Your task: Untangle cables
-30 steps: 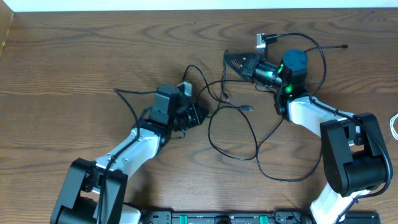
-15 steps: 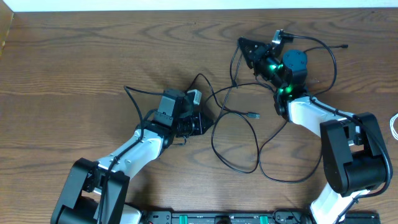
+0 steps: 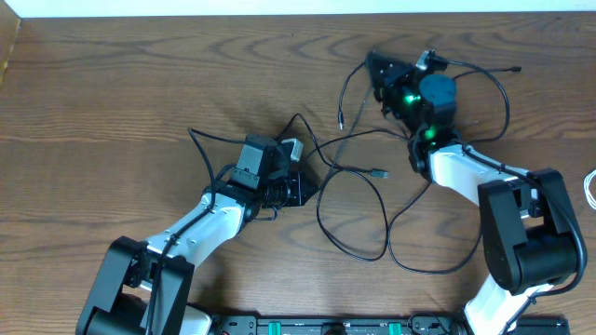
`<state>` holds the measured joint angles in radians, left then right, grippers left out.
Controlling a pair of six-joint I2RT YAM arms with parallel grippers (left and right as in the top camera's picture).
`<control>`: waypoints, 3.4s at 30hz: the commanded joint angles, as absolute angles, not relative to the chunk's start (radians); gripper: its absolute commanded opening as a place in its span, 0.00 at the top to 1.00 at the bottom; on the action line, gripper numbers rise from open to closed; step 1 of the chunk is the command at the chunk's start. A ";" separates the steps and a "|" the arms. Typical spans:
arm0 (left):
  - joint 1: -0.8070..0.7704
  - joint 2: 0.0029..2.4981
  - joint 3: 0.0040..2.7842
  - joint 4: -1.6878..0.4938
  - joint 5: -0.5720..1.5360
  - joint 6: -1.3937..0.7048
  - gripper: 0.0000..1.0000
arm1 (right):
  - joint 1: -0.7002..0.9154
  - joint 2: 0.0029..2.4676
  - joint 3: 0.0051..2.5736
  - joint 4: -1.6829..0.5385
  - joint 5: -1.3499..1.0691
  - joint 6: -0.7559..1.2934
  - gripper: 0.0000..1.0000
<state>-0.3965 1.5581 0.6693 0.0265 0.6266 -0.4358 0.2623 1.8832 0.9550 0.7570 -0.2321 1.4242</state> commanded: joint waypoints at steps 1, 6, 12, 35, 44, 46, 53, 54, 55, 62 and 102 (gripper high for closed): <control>-0.399 1.567 0.673 0.022 0.637 -0.411 0.92 | 0.290 1.863 0.965 0.690 -0.088 1.241 0.76; -0.399 1.567 0.673 0.016 0.648 -0.411 0.92 | 0.295 1.863 0.965 0.665 -0.122 1.050 0.01; -0.398 1.543 0.673 0.015 0.647 -0.361 0.92 | 0.282 1.860 0.965 0.637 -0.321 0.890 0.01; -0.399 1.473 0.673 0.095 0.302 -0.254 0.92 | 0.231 1.851 0.965 0.113 -0.771 1.244 0.30; -0.489 1.473 0.673 0.113 0.305 -0.152 0.92 | 0.297 1.851 0.965 0.120 -0.540 1.376 0.35; -0.512 1.473 0.673 0.128 0.302 -0.134 0.92 | 0.317 1.851 0.965 0.120 -0.529 1.380 0.40; -0.522 1.473 0.673 0.144 0.219 -0.124 0.92 | 0.347 1.851 0.965 0.134 -0.348 1.327 0.99; -0.522 1.473 0.673 0.139 0.193 -0.124 0.92 | 0.345 1.851 0.965 0.149 -0.342 1.302 0.99; -0.522 1.473 0.673 0.133 0.165 -0.124 0.92 | 0.342 1.851 0.965 0.169 -0.343 1.275 0.99; -0.522 1.473 0.673 0.106 -0.147 -0.124 0.92 | 0.278 1.757 0.965 0.223 -0.342 1.079 0.99; -0.522 1.190 0.675 0.107 0.198 -0.208 0.92 | 0.399 1.504 0.956 -0.221 -0.252 0.414 0.45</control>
<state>-0.5243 1.2720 0.6693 0.1043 -0.1081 -0.1703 0.3992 1.4994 0.9588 -0.2211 -0.3054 0.4477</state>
